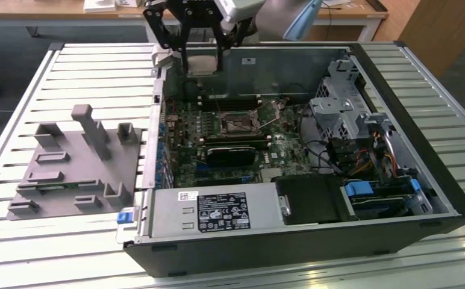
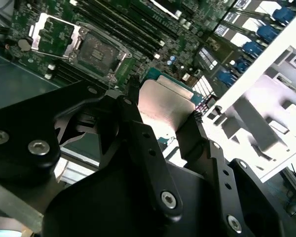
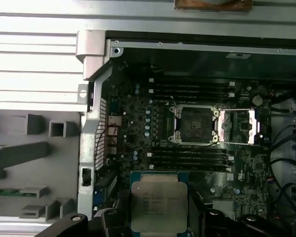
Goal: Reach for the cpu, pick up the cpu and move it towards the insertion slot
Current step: 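Pick up the cpu and move it towards the insertion slot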
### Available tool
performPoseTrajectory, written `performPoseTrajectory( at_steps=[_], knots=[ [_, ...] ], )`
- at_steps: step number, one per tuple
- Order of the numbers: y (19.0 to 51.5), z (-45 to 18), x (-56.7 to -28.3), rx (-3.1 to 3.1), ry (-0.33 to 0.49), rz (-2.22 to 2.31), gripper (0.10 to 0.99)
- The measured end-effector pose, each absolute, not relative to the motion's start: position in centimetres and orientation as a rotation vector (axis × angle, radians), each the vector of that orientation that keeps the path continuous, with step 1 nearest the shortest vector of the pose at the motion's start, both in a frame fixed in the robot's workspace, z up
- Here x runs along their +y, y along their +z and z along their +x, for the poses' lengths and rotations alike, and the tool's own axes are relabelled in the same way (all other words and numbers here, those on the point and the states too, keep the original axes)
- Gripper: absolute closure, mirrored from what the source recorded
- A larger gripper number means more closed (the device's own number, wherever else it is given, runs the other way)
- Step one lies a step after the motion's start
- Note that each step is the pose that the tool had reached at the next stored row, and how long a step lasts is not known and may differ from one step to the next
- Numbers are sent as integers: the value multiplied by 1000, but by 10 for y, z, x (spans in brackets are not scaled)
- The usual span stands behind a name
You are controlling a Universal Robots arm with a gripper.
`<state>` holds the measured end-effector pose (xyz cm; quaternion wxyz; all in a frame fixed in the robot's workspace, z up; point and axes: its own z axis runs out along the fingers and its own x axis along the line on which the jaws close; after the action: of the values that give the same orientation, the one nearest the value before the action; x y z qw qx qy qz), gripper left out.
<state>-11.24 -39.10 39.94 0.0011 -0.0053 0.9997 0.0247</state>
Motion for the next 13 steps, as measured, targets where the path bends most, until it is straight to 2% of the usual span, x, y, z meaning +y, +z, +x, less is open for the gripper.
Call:
performPoseTrajectory(
  at_steps=[13],
  knots=[
    [398,-69,-376,3138,78,-17,541]
  ],
)
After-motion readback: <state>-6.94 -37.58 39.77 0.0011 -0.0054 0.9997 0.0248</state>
